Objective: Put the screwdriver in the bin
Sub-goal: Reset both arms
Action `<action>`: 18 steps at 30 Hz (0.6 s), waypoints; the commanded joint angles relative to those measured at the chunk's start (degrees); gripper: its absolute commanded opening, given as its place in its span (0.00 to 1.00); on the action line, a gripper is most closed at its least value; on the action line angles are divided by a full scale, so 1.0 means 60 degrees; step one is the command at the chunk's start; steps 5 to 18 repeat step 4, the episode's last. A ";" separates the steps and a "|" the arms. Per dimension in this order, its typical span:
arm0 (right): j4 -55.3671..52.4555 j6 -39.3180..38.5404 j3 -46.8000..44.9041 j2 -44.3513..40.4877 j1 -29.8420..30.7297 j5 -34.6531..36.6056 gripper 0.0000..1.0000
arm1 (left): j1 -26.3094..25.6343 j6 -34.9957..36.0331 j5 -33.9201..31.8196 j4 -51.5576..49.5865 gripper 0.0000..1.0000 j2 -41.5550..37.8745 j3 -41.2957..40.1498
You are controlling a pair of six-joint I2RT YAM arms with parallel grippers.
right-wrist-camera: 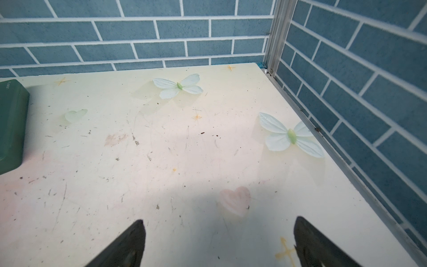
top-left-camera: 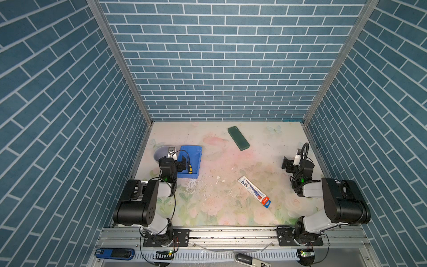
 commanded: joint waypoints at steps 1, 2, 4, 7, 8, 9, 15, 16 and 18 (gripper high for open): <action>0.0339 0.0209 -0.0002 0.0025 -0.0033 0.0045 0.99 | 0.0036 0.0078 0.0149 -0.0082 1.00 0.0079 0.0189; 0.0422 0.0211 -0.0053 0.0011 -0.0034 0.0045 0.99 | 0.0036 0.0078 0.0157 -0.0087 1.00 0.0081 0.0194; 0.0664 0.0228 -0.0173 0.0013 -0.0029 0.0038 0.99 | 0.0036 0.0078 0.0157 -0.0048 1.00 0.0079 0.0176; 0.0664 0.0228 -0.0173 0.0013 -0.0029 0.0038 0.99 | 0.0036 0.0078 0.0157 -0.0048 1.00 0.0079 0.0176; 0.0664 0.0228 -0.0173 0.0013 -0.0029 0.0038 0.99 | 0.0036 0.0078 0.0157 -0.0048 1.00 0.0079 0.0176; 0.0664 0.0228 -0.0173 0.0013 -0.0029 0.0038 0.99 | 0.0036 0.0078 0.0157 -0.0048 1.00 0.0079 0.0176; 0.0664 0.0228 -0.0173 0.0013 -0.0029 0.0038 0.99 | 0.0036 0.0078 0.0157 -0.0048 1.00 0.0079 0.0176; 0.0664 0.0228 -0.0173 0.0013 -0.0029 0.0038 0.99 | 0.0036 0.0078 0.0157 -0.0048 1.00 0.0079 0.0176; 0.0664 0.0228 -0.0173 0.0013 -0.0029 0.0038 0.99 | 0.0036 0.0078 0.0157 -0.0048 1.00 0.0079 0.0176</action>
